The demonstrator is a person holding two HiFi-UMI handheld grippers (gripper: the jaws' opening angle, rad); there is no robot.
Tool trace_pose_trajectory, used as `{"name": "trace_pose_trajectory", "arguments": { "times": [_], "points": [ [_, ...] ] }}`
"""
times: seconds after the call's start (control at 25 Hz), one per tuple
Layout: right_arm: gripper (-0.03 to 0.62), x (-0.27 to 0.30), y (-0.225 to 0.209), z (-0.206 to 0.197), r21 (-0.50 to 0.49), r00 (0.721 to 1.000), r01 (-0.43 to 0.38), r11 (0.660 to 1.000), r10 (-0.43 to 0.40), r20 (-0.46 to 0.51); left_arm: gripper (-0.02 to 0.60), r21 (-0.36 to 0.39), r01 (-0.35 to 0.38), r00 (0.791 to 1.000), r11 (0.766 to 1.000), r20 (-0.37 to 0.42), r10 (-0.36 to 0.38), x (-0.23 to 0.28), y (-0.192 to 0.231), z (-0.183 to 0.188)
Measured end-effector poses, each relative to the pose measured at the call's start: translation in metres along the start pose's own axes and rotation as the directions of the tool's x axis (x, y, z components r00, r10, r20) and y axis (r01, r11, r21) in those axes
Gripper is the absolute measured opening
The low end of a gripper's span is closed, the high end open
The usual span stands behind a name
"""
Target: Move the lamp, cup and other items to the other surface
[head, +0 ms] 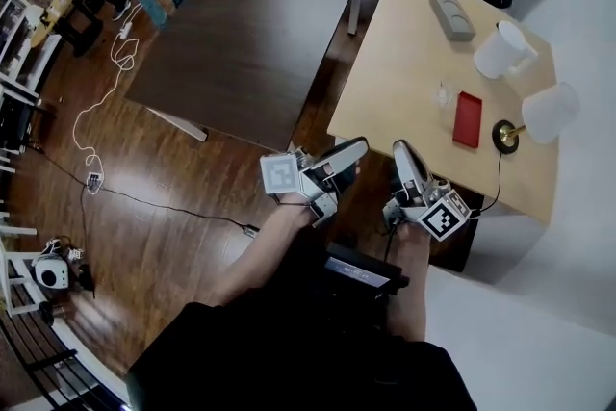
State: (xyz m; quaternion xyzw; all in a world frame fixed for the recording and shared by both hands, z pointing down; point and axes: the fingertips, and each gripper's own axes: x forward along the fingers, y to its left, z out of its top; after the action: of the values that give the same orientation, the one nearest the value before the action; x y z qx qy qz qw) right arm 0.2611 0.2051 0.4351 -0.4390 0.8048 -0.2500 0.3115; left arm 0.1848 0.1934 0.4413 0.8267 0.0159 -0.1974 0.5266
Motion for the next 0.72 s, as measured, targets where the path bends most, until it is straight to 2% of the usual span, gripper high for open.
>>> {"name": "trace_pose_trajectory", "arguments": {
  "times": [0.12,0.24,0.44,0.56,0.72],
  "points": [
    [0.008,0.002,0.005,-0.003,-0.028,1.000,0.004,1.000,-0.004,-0.001,0.115,0.005,0.018,1.000,1.000,-0.012,-0.018,-0.002,0.000,0.002],
    [0.008,0.021,0.016,-0.004,-0.059,1.000,0.020,0.998,-0.020,-0.010,0.115,0.000,0.042,0.999,0.999,-0.020,-0.042,-0.007,-0.007,0.021],
    [0.008,0.042,0.029,-0.008,-0.074,0.999,0.043,0.996,-0.045,-0.017,0.115,-0.031,0.052,0.998,0.998,-0.036,-0.053,-0.016,-0.010,0.039],
    [0.008,0.044,0.030,-0.014,-0.011,0.999,0.033,0.999,-0.033,0.002,0.115,-0.048,0.043,0.998,0.998,-0.046,-0.045,-0.021,-0.006,0.036],
    [0.008,0.054,0.030,-0.027,0.167,0.999,-0.040,0.985,0.036,0.032,0.115,-0.049,0.032,0.998,0.998,-0.051,-0.034,-0.026,0.003,0.037]
  ]
}}
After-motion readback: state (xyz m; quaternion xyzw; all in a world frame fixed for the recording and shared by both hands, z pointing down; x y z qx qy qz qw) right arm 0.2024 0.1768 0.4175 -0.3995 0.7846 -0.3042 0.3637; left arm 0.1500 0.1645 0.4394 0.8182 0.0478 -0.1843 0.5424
